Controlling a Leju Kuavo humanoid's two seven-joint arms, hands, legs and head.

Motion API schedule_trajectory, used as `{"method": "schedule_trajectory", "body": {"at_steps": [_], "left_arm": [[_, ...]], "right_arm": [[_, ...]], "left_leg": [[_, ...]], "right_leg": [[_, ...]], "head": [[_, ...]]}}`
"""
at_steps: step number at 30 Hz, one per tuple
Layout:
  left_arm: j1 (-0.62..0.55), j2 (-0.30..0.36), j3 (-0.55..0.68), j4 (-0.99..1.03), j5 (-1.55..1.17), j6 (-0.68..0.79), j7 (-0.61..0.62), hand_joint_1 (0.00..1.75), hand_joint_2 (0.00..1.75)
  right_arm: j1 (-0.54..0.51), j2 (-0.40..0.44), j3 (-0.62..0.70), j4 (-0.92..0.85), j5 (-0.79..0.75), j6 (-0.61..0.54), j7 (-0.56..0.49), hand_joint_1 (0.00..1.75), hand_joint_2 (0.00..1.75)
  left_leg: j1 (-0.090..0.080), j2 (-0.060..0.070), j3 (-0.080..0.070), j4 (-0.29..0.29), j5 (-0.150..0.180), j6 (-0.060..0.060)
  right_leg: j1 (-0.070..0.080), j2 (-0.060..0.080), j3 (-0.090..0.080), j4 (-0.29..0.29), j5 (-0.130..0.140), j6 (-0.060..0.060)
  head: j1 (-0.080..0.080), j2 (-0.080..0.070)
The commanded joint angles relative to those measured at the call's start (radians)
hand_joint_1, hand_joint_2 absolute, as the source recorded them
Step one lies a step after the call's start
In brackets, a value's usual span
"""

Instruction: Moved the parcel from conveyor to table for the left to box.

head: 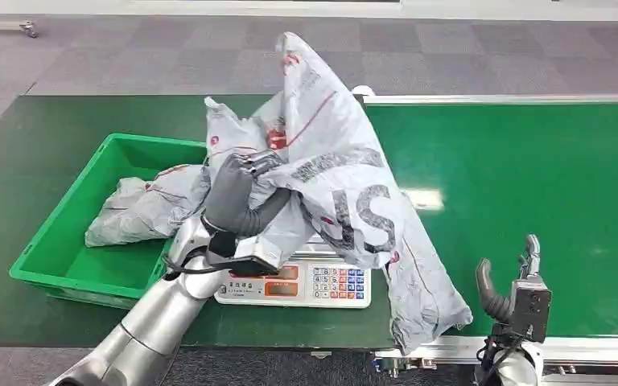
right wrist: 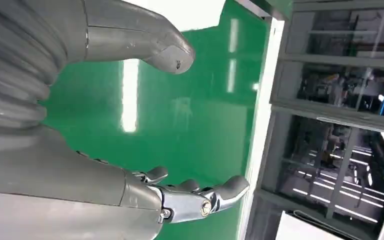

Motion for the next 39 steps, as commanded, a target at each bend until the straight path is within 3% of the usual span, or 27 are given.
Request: {"method": "schedule_trajectory", "body": {"at_steps": [1,2,4,6,9,13,26,29,30,39], "left_arm": [[-0.009,0.073,0.068,-0.019,-0.081,0.088,0.044,1.75,1.75],[-0.008,0.069,0.065,-0.019,-0.082,0.088,0.043,1.75,1.75],[-0.019,0.08,0.124,0.034,-0.237,0.166,0.205,1.75,1.75],[-0.013,0.105,0.191,0.063,-0.292,0.151,0.302,1.75,1.75],[0.032,0.141,0.379,0.129,-0.349,0.071,0.463,1.75,1.75],[0.082,0.174,0.486,0.156,-0.37,-0.042,0.579,1.75,1.75],[0.135,0.168,0.62,0.126,-0.347,-0.106,0.626,1.75,1.75],[0.125,0.164,0.622,0.151,-0.323,-0.201,0.633,1.75,1.75],[0.124,0.16,0.624,0.153,-0.313,-0.21,0.629,0.0,1.75],[0.164,0.124,0.633,0.046,-0.178,-0.128,0.5,0.0,1.75]], "right_arm": [[-0.012,0.041,-0.036,-0.002,0.002,-0.002,0.007,0.0,1.75],[-0.013,0.041,-0.036,-0.001,0.002,-0.002,0.007,0.0,1.75],[-0.019,0.038,-0.027,0.007,0.007,-0.003,0.008,0.0,1.75],[-0.019,0.036,-0.019,0.013,0.013,-0.006,0.011,0.0,1.75],[-0.016,0.026,0.0,0.024,0.017,-0.005,0.013,0.0,1.75],[-0.024,0.02,0.008,0.028,0.024,0.004,0.019,0.0,1.75],[-0.036,0.007,0.016,0.053,0.037,0.013,0.022,0.0,1.75],[-0.038,0.007,0.014,0.058,0.04,0.016,0.022,0.0,1.75],[-0.037,0.008,0.014,0.057,0.041,0.015,0.022,0.0,1.75],[-0.027,0.014,0.015,0.045,0.051,0.018,0.024,0.0,1.75]], "left_leg": [[0.0,0.003,0.003,-0.001,-0.001,0.0],[0.0,0.002,0.001,0.0,0.0,0.0],[0.0,0.003,0.004,-0.002,-0.001,0.0],[0.0,0.004,0.003,-0.001,-0.001,0.0],[0.0,0.008,0.005,-0.003,-0.001,-0.001],[0.0,0.011,0.008,-0.004,-0.001,-0.001],[0.002,0.007,0.004,-0.002,-0.002,-0.002],[0.002,0.005,0.004,-0.003,-0.002,-0.002],[0.001,0.005,0.003,-0.002,-0.002,-0.002],[0.002,0.004,0.004,-0.002,-0.002,-0.002]], "right_leg": [[0.0,0.003,0.002,-0.001,0.0,-0.001],[0.0,0.002,0.001,-0.001,0.0,-0.001],[0.001,0.002,0.003,-0.002,0.0,-0.001],[0.0,0.003,0.002,-0.002,0.0,-0.001],[0.0,0.008,0.003,-0.002,0.001,-0.001],[0.0,0.012,0.003,-0.003,0.001,-0.002],[0.002,0.008,0.002,-0.002,-0.001,-0.003],[0.002,0.006,0.001,-0.002,-0.001,-0.003],[0.001,0.005,0.001,-0.001,-0.001,-0.003],[0.003,0.005,0.002,-0.002,-0.002,-0.003]], "head": [[0.0,0.0],[0.0,0.0],[0.0,0.0],[0.0,0.0],[0.0,0.0],[0.0,0.0],[0.0,0.0],[0.0,0.0],[0.0,0.0],[0.0,0.0]]}}
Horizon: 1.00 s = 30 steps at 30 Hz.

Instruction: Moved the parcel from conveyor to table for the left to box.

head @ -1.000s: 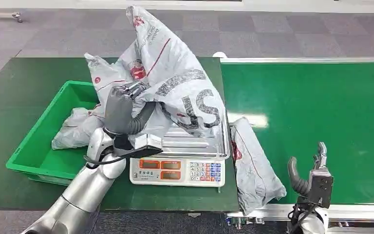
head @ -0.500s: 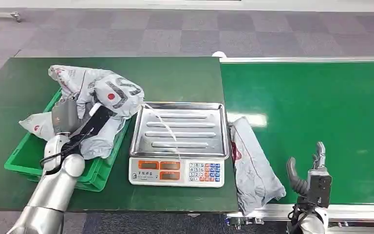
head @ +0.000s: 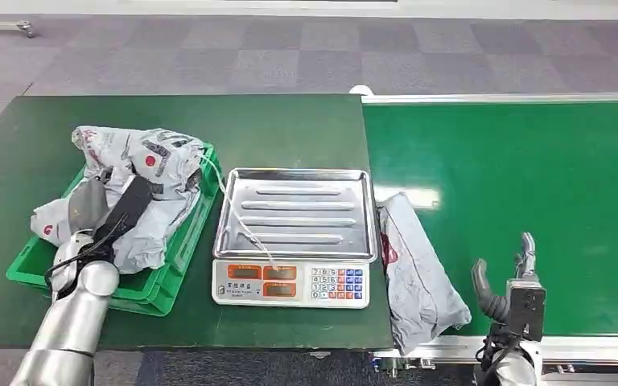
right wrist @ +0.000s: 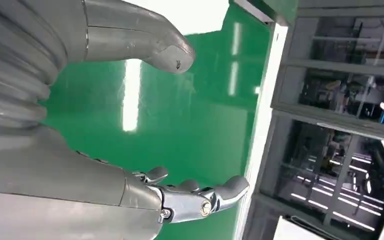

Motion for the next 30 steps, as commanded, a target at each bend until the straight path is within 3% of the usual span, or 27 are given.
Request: {"method": "schedule_trajectory", "body": {"at_steps": [1,6,7,9,11,18,20,21,23,24,26,30], "left_arm": [[0.025,-0.044,0.048,-0.048,0.1,0.064,-0.094,0.0,1.75],[0.018,-0.053,0.046,-0.067,0.181,0.141,-0.194,0.0,1.75],[0.023,-0.061,0.051,-0.087,0.239,0.196,-0.268,0.0,1.75],[0.024,-0.063,0.051,-0.094,0.26,0.212,-0.294,0.0,1.75],[0.042,-0.079,0.053,-0.143,0.388,0.27,-0.425,0.0,1.75],[0.077,-0.11,0.028,-0.239,0.555,0.38,-0.612,0.0,1.75],[0.093,-0.11,-0.007,-0.283,0.701,0.286,-0.698,0.0,1.75],[0.096,-0.114,-0.02,-0.297,0.698,0.285,-0.686,0.0,1.75],[0.108,-0.084,-0.091,-0.338,0.818,0.073,-0.703,0.0,1.75],[0.107,-0.091,-0.094,-0.341,0.817,0.076,-0.703,0.0,1.75],[0.118,-0.055,-0.168,-0.36,0.921,-0.243,-0.717,0.0,1.75],[0.112,-0.104,-0.19,-0.261,0.993,-0.457,-0.735,0.0,1.75]], "right_arm": [[-0.029,0.007,0.017,0.058,0.005,-0.005,0.007,0.0,1.75],[-0.007,-0.002,0.017,0.05,-0.012,-0.016,-0.001,0.0,1.75],[-0.003,-0.002,0.018,0.047,-0.019,-0.02,-0.006,0.0,1.75],[-0.002,-0.003,0.019,0.047,-0.021,-0.021,-0.007,0.0,1.75],[-0.01,-0.007,0.029,0.06,-0.033,-0.027,-0.018,0.0,1.75],[-0.044,-0.011,0.055,0.097,-0.055,-0.04,-0.032,0.0,1.75],[-0.056,-0.024,0.07,0.115,-0.07,-0.041,-0.042,0.0,1.75],[-0.062,-0.026,0.07,0.122,-0.073,-0.04,-0.043,0.0,1.75],[-0.082,-0.044,0.085,0.141,-0.084,-0.031,-0.053,0.0,1.75],[-0.088,-0.047,0.085,0.141,-0.084,-0.03,-0.053,0.0,1.75],[-0.137,-0.068,0.12,0.19,-0.104,-0.006,-0.06,0.0,1.75],[-0.183,-0.08,0.16,0.216,-0.119,-0.005,-0.062,0.0,1.75]], "left_leg": [[0.0,0.001,0.002,-0.001,-0.001,0.001],[0.001,0.0,0.002,-0.001,-0.001,0.001],[0.001,-0.001,0.004,-0.002,-0.001,0.001],[0.0,-0.001,0.002,-0.001,-0.001,0.001],[0.001,0.0,0.002,-0.001,-0.001,0.001],[0.001,0.001,0.003,-0.001,-0.001,0.001],[0.0,0.001,0.001,-0.001,0.0,0.001],[0.001,0.001,0.003,-0.001,-0.001,0.001],[0.0,0.001,0.002,-0.001,-0.001,0.001],[0.0,0.001,0.004,-0.002,-0.001,0.001],[0.0,0.0,0.001,0.0,0.0,0.001],[0.0,0.002,0.001,-0.001,0.0,0.001]], "right_leg": [[0.001,0.001,0.003,-0.002,0.0,0.0],[0.001,-0.001,0.003,-0.002,0.0,0.0],[0.001,-0.001,0.005,-0.003,-0.001,0.0],[0.0,-0.001,0.003,-0.001,-0.001,0.0],[0.0,-0.001,0.003,-0.002,0.0,0.0],[0.001,0.0,0.003,-0.003,0.0,0.0],[0.0,0.0,0.002,-0.002,0.0,0.0],[0.001,0.001,0.003,-0.003,0.0,0.0],[0.0,0.001,0.003,-0.002,0.0,0.0],[0.0,0.0,0.004,-0.003,0.0,0.0],[0.0,0.0,0.001,-0.001,0.0,0.0],[-0.001,0.001,0.002,-0.001,0.001,0.0]], "head": [[0.0,0.0],[0.0,0.0],[0.0,0.0],[0.0,0.0],[0.0,0.0],[0.0,0.0],[0.0,0.0],[0.0,0.0],[0.0,0.0],[0.0,0.0],[0.0,0.0],[0.0,0.0]]}}
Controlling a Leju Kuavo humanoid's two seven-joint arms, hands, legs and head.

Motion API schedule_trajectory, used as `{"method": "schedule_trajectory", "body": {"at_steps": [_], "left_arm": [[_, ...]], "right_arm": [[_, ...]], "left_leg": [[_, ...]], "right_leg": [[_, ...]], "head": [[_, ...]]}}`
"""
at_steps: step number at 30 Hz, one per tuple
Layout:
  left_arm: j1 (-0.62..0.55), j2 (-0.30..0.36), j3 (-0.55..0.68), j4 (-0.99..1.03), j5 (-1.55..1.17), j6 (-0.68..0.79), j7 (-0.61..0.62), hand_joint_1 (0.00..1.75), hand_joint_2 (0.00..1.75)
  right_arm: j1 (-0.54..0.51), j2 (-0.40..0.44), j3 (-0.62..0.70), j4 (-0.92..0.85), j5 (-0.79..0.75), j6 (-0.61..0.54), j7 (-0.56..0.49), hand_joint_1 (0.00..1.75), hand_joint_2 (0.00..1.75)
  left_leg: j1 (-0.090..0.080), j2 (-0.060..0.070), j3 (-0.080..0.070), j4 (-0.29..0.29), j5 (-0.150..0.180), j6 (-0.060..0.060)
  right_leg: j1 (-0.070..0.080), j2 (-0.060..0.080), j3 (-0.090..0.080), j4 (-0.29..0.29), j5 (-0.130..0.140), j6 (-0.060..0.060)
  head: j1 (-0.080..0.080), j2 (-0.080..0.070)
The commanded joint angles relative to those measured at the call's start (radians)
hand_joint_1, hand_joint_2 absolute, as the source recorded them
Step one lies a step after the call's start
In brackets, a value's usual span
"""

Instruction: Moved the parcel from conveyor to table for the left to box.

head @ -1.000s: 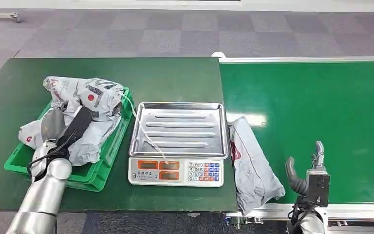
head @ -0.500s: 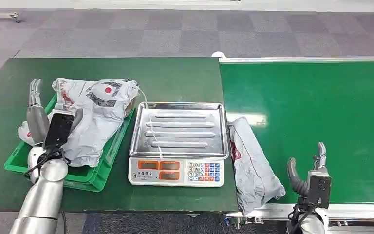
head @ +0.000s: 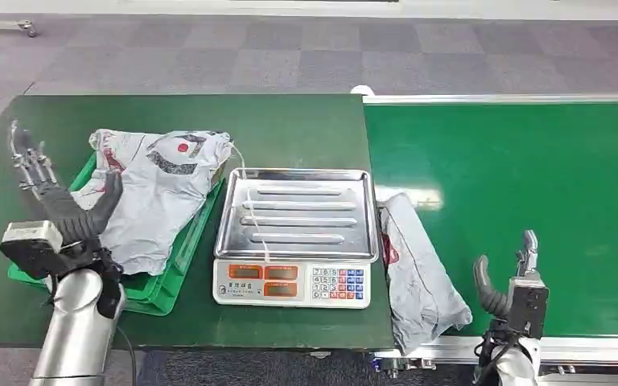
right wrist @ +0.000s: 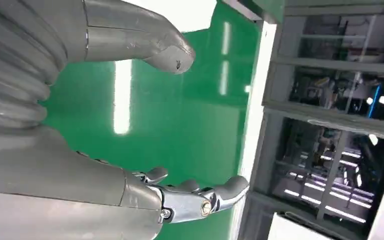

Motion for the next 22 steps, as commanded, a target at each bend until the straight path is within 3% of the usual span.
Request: {"method": "schedule_trajectory", "body": {"at_steps": [1,14,22], "left_arm": [[-0.008,-0.028,-0.157,0.098,0.152,-0.457,-0.025,0.0,1.75],[-0.157,-0.134,-0.166,0.581,0.103,-0.594,-0.025,0.0,1.75],[-0.166,-0.138,-0.178,0.615,0.088,-0.626,-0.025,0.0,1.75]], "right_arm": [[-0.132,-0.058,0.126,0.151,-0.035,0.015,-0.003,0.0,1.75],[-0.104,-0.031,0.137,0.08,-0.011,-0.016,0.02,0.0,1.75],[-0.089,-0.03,0.112,0.072,0.008,-0.001,0.023,0.0,1.75]], "left_leg": [[0.0,0.003,0.004,-0.002,0.0,0.001],[-0.001,-0.002,0.005,-0.002,0.001,0.001],[-0.001,-0.001,0.004,-0.001,0.0,0.001]], "right_leg": [[0.0,0.003,0.003,-0.002,0.001,0.0],[-0.001,-0.001,0.004,-0.003,0.0,0.0],[0.0,0.0,0.004,-0.002,0.0,0.0]], "head": [[0.0,0.0],[0.0,0.0],[0.0,0.0]]}}
